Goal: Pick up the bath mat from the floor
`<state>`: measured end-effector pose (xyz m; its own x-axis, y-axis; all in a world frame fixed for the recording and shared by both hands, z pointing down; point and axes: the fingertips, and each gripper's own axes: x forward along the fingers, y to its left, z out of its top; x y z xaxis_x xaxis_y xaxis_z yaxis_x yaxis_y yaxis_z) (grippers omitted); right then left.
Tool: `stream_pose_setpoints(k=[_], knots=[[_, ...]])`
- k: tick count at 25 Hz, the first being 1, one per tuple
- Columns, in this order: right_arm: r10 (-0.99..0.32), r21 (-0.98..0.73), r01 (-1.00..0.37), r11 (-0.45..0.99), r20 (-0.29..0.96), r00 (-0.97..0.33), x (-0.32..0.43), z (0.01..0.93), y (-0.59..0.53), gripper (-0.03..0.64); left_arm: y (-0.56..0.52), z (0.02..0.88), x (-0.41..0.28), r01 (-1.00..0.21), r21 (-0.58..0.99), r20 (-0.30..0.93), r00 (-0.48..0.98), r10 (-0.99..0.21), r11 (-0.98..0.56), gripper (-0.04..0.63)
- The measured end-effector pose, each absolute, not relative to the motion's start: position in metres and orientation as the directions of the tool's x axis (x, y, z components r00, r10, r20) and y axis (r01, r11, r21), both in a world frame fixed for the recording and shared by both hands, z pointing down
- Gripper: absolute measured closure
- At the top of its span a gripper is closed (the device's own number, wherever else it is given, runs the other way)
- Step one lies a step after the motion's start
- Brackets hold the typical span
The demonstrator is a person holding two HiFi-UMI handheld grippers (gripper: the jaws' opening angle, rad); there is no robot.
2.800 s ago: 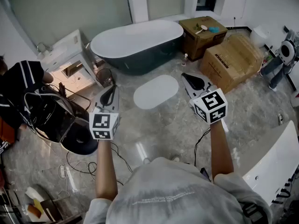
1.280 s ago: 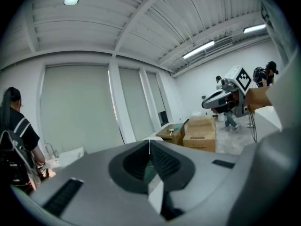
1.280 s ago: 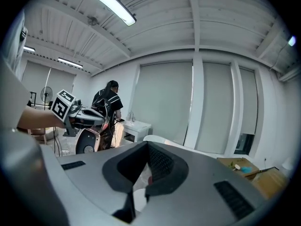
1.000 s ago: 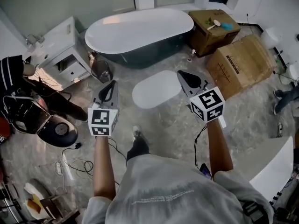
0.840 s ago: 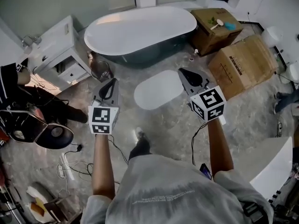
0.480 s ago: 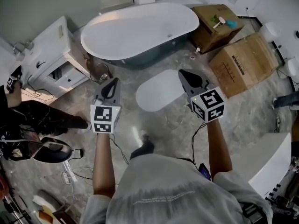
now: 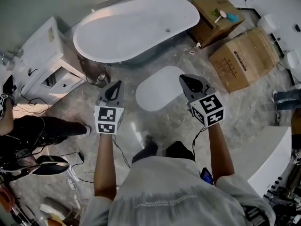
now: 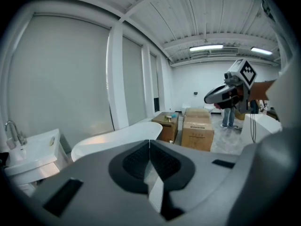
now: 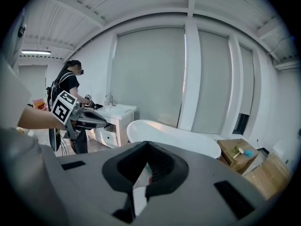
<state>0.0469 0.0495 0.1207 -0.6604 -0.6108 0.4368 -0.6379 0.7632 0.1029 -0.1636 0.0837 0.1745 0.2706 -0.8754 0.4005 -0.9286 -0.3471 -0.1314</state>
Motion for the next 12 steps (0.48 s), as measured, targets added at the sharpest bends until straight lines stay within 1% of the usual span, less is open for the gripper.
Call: stream_pose_setpoints(k=[6,12], knots=[[-0.627,0.109,-0.664,0.740,0.471,-0.621,0.053,0.140,0.018,0.603,0.048,0.206,-0.163,-0.938,-0.066,0.437,0.280,-0.855,-0.341,0.577],[-0.608,0.067,-0.675,0.735,0.505,-0.612,0.068,0.172,-0.023,0.603,0.010,0.240,-0.146,-0.945,-0.038,0.496,0.266,-0.827,-0.326,0.577]])
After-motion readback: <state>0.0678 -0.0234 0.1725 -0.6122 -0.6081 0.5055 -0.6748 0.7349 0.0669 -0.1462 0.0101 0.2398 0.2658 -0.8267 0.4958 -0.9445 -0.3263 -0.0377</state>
